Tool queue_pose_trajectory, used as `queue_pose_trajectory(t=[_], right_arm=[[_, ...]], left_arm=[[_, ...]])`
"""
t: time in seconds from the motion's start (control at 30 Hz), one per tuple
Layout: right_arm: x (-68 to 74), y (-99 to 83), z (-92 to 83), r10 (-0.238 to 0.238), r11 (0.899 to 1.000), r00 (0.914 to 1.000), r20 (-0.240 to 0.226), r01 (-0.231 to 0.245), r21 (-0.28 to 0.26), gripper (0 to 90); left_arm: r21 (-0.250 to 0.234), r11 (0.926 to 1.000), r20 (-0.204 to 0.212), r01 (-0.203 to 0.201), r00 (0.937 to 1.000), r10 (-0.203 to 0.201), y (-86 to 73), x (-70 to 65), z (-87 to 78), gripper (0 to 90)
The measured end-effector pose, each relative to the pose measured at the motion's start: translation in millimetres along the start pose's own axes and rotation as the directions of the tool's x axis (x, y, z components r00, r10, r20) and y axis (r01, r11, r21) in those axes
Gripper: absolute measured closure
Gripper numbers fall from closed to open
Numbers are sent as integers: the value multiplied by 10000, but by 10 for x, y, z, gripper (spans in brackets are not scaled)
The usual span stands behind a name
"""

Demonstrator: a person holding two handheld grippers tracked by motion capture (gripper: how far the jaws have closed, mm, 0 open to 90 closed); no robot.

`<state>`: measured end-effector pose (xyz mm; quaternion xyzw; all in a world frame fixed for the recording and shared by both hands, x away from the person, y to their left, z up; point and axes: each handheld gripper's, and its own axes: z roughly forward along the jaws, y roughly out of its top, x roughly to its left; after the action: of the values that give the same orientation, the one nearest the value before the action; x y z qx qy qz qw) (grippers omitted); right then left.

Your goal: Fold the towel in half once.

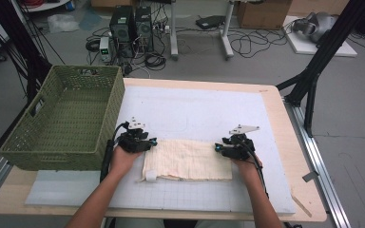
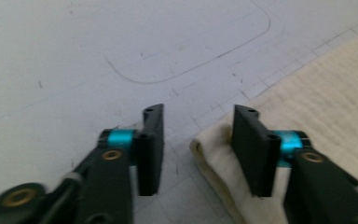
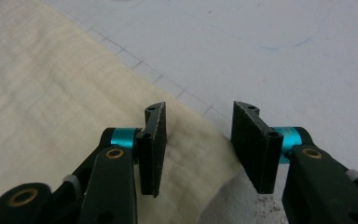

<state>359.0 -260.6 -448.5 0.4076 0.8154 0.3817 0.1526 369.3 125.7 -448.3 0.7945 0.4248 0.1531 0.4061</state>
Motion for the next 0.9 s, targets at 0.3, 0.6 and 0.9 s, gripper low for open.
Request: queue_pose_trajectory(t=[0.3, 0.6, 0.9], right_arm=[[88, -36, -80, -672, 9977, 9961, 568, 679, -94, 848], [97, 61, -15, -1112, 9916, 9757, 1887, 1215, -437, 846], [25, 24, -83, -351, 9953, 9601, 2773, 586, -769, 528]], left_arm=[[-710, 9972, -4, 218, 9998, -218, 5, -3, -57, 857], [-861, 9962, -460, 92, 9989, -132, 58, 9, 52, 857], [-1535, 9855, -16, -723, 9973, 729, 35, 61, -48, 604]])
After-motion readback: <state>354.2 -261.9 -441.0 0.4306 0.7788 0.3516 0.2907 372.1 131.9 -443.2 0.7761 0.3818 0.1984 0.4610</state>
